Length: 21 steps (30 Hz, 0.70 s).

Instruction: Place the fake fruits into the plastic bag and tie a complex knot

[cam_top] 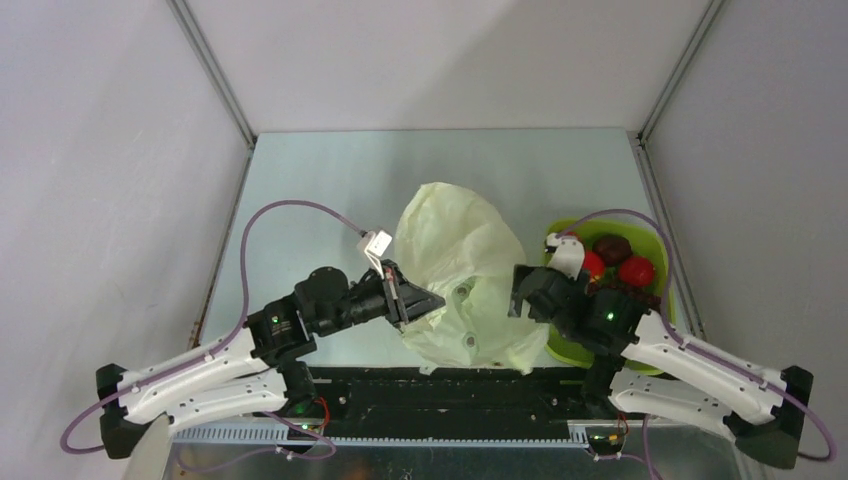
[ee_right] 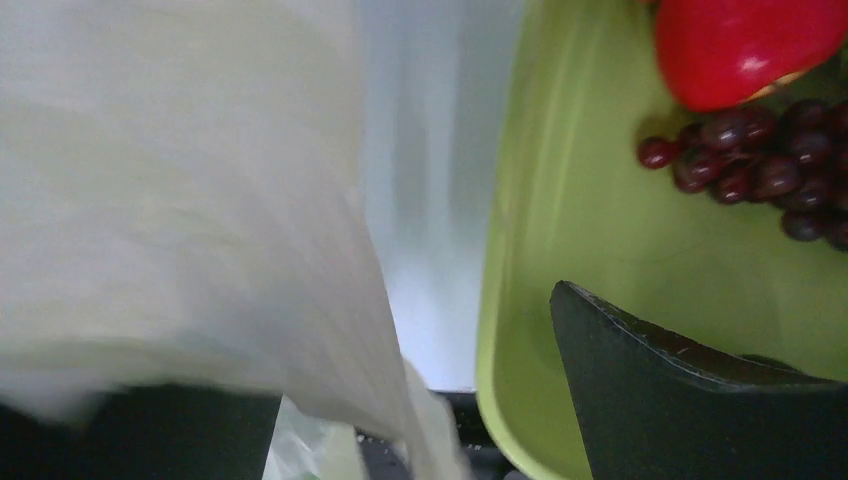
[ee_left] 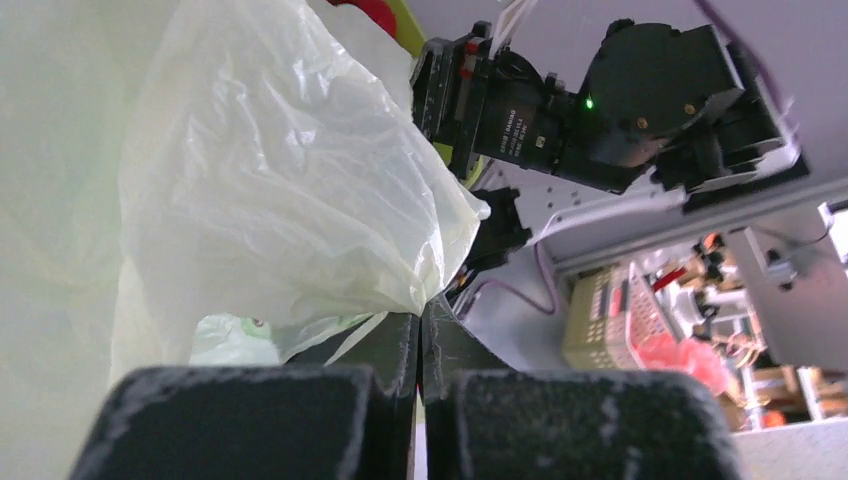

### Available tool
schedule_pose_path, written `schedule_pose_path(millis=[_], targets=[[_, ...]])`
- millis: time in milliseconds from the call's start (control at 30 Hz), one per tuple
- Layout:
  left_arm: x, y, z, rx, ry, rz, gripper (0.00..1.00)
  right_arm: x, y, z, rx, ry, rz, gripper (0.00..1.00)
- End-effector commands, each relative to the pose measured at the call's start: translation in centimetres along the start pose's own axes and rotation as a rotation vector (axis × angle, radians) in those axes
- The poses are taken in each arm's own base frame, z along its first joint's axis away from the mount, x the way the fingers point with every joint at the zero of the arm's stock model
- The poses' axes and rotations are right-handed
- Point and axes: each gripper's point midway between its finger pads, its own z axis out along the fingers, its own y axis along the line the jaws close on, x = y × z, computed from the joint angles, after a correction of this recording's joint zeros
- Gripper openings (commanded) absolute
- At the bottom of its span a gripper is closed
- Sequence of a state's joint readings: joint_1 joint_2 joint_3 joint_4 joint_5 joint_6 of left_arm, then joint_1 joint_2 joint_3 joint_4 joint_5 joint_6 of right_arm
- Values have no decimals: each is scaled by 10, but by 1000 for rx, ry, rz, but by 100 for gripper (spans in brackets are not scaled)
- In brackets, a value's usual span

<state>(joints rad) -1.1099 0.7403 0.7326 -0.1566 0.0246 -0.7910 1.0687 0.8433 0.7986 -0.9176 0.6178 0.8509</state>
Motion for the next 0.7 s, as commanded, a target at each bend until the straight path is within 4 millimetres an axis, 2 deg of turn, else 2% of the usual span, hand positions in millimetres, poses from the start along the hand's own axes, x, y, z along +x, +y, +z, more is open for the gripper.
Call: schedule_pose_path(millis=[0,133,333,400,567,667], targets=[[-30,-16,-3,74,-128,-168,0,-38,-8,-3,-28,-85,-1,99],[-57,-7,-4,15,-243,-198,0,-64,7,-33,-174,-143,23,99],[-88,-12,-4,10,-347,-226,0,-89,59,-98,-556,-245,62,99],[-93,-14,-2,8,-357,-229,0,-98,68,-115,-630,-286,66,97],[-103,-23,4,29,-359,-231,0,-107,98,-135,-749,-329,33,92],[-104,-27,5,36,-354,-230,0,-107,114,-126,-717,-341,4,88]])
